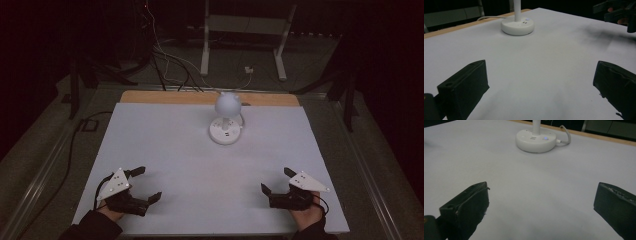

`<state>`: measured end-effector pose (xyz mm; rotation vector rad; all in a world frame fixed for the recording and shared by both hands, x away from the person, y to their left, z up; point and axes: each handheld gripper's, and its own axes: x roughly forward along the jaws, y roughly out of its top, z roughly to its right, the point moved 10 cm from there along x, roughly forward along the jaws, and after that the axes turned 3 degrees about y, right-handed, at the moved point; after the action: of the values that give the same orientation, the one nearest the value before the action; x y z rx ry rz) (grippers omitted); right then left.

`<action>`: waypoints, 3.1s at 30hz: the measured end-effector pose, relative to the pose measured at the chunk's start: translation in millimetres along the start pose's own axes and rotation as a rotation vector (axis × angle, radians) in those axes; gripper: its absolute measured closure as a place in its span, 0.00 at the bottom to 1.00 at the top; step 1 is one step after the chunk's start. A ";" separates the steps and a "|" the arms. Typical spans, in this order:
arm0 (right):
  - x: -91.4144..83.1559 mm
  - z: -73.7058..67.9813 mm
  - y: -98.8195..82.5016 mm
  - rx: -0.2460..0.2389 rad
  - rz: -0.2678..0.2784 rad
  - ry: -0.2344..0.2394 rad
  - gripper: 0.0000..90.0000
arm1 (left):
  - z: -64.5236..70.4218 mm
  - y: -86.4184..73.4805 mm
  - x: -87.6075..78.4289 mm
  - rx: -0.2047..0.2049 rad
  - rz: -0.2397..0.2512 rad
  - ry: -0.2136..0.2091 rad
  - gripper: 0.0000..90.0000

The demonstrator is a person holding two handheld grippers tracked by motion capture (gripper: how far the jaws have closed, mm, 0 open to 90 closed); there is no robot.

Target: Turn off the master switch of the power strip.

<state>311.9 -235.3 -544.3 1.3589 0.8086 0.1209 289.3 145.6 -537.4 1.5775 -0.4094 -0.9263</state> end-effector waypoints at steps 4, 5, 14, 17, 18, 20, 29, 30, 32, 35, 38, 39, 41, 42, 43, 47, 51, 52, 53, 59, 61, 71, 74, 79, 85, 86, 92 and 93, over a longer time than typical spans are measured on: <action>-2.3 -2.0 5.2 -0.015 0.003 -0.017 0.00 | 0.3 0.0 -0.1 -0.004 0.001 -0.004 0.00; -2.3 -2.0 5.2 -0.015 0.003 -0.017 0.00 | 0.3 0.0 -0.1 -0.004 0.001 -0.004 0.00; -7.0 -8.9 20.4 -0.001 -0.003 -0.017 0.00 | 0.5 0.1 0.4 -0.011 0.001 -0.006 0.00; -9.2 -8.6 29.0 0.003 0.004 -0.017 0.00 | 0.8 0.2 0.7 -0.014 0.001 -0.008 0.00; -10.0 -8.6 32.1 0.004 0.008 -0.017 0.00 | 1.1 0.0 0.8 -0.012 0.000 -0.009 0.00; -11.4 -8.3 38.4 -0.004 0.012 -0.016 0.00 | 1.3 0.3 1.0 -0.013 0.002 -0.011 0.00; -9.9 -8.1 61.1 -0.004 0.026 -0.002 0.00 | 1.4 0.4 0.6 -0.012 0.002 -0.012 0.00; -9.1 -8.5 63.3 -0.006 0.027 0.003 0.00 | 1.4 0.4 0.6 -0.012 0.002 -0.012 0.00; -8.5 -9.1 65.7 -0.007 0.028 0.007 0.00 | 1.3 0.6 0.6 -0.012 0.002 -0.012 0.00; -5.1 -10.7 74.4 -0.012 0.033 0.013 0.00 | 0.9 0.5 0.6 -0.018 0.003 -0.011 0.00; -3.2 -12.0 78.6 -0.017 0.037 0.018 0.00 | 0.9 1.0 0.4 -0.014 0.005 -0.011 0.00; -1.3 -13.0 82.1 -0.021 0.038 0.022 0.00 | 0.9 1.0 0.4 -0.015 0.005 -0.011 0.00; -0.2 -13.6 83.5 -0.024 0.038 0.024 0.00 | 1.0 0.8 0.5 -0.015 0.003 -0.011 0.00; 0.9 -14.4 84.9 -0.026 0.039 0.023 0.00 | 0.9 0.7 0.6 -0.013 0.003 -0.010 0.00; 3.3 -15.9 87.7 -0.029 0.040 0.027 0.00 | 1.0 0.6 0.6 -0.013 0.001 -0.010 0.00; 9.1 -16.7 92.8 -0.036 0.044 0.031 0.00 | 0.7 1.1 0.1 -0.017 0.005 -0.010 0.00; 13.0 -17.1 97.7 -0.040 0.046 0.034 0.00 | 1.0 1.5 0.0 -0.017 0.007 -0.011 0.00; 15.5 -17.6 101.0 -0.040 0.048 0.039 0.00 | 0.9 1.4 0.1 -0.018 0.007 -0.011 0.00; 16.8 -17.8 102.6 -0.038 0.049 0.040 0.00 | 0.6 1.1 0.1 -0.017 0.005 -0.010 0.00; 24.2 -20.2 109.9 -0.044 0.049 0.050 0.00 | 0.4 1.3 -0.2 -0.015 0.006 -0.009 0.00; 26.6 -21.6 112.1 -0.048 0.049 0.055 0.00 | 0.7 1.4 -0.1 -0.015 0.006 -0.011 0.00; 44.2 -25.3 117.4 -0.048 0.033 0.075 0.00 | 0.5 1.6 -0.2 -0.018 0.007 -0.009 0.00; 48.1 -25.9 117.9 -0.046 0.030 0.081 0.00 | 0.8 1.9 -0.2 -0.016 0.009 -0.012 0.00; 57.9 -27.6 118.3 -0.042 0.019 0.089 0.00 | 0.9 1.8 -0.3 -0.016 0.008 -0.012 0.00; 68.0 -27.4 120.0 -0.043 0.013 0.092 0.00 | 0.9 1.9 -0.3 -0.016 0.009 -0.013 0.00; 71.3 -26.0 120.7 -0.047 0.012 0.087 0.00 | 0.8 2.2 -0.3 -0.018 0.011 -0.013 0.00; 80.1 -23.9 121.8 -0.042 0.004 0.087 0.00 | 1.2 2.1 -0.1 -0.017 0.010 -0.014 0.00; 80.1 -23.9 121.8 -0.042 0.004 0.087 0.00 | 1.2 2.0 -0.1 -0.019 0.010 -0.014 0.00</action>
<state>401.4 -143.8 -470.4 1.3230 0.8714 0.2004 288.8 144.4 -535.5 1.5516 -0.4169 -0.9317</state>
